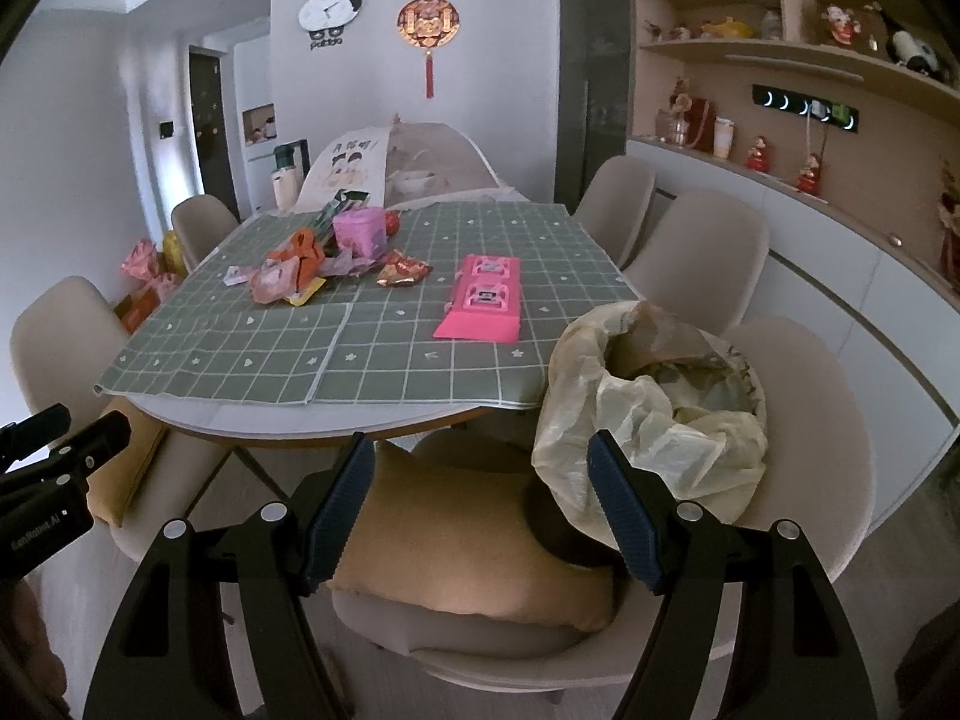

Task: Collect trash
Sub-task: 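Move both tools over the table toward the pile of snack wrappers, then grasp the orange snack bag with the left tool while the right grasps a red wrapper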

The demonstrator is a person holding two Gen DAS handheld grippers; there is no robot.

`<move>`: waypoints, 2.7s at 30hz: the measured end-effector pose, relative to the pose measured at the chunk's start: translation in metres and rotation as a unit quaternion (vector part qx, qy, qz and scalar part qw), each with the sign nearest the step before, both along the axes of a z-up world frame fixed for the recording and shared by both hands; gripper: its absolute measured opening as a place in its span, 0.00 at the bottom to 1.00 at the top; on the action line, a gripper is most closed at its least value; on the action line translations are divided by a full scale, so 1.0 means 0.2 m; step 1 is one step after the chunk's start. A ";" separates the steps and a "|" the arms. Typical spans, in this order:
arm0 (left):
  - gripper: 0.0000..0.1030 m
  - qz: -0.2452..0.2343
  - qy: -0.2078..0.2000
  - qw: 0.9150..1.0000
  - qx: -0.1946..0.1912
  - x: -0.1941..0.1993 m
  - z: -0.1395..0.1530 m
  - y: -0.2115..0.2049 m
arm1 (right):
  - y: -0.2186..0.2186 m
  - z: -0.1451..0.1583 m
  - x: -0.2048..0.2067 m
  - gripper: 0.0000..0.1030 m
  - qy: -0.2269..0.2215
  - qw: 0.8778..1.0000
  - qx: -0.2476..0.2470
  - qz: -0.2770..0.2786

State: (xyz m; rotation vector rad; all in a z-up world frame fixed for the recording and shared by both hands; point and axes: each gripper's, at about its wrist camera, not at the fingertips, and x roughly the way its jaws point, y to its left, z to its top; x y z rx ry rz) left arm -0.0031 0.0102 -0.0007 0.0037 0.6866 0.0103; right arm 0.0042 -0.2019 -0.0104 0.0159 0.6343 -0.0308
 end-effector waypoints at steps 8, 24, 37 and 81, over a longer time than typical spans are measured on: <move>0.69 0.003 0.011 1.000 -0.005 0.13 -0.03 0.11 | 0.08 -0.01 0.16 0.68 0.010 1.000 -0.011 0.013; 0.63 -0.018 0.056 0.996 -0.072 0.78 -0.21 0.63 | 0.42 -0.11 0.75 0.68 0.040 0.999 -0.022 -0.003; 0.63 -0.181 0.072 0.974 -0.118 1.66 -0.24 0.92 | 0.58 -0.15 1.09 0.68 0.065 0.994 0.000 -0.092; 0.02 -0.086 0.136 0.970 -0.180 2.26 -0.24 1.19 | 0.71 -0.30 2.11 0.68 0.090 0.992 0.038 0.082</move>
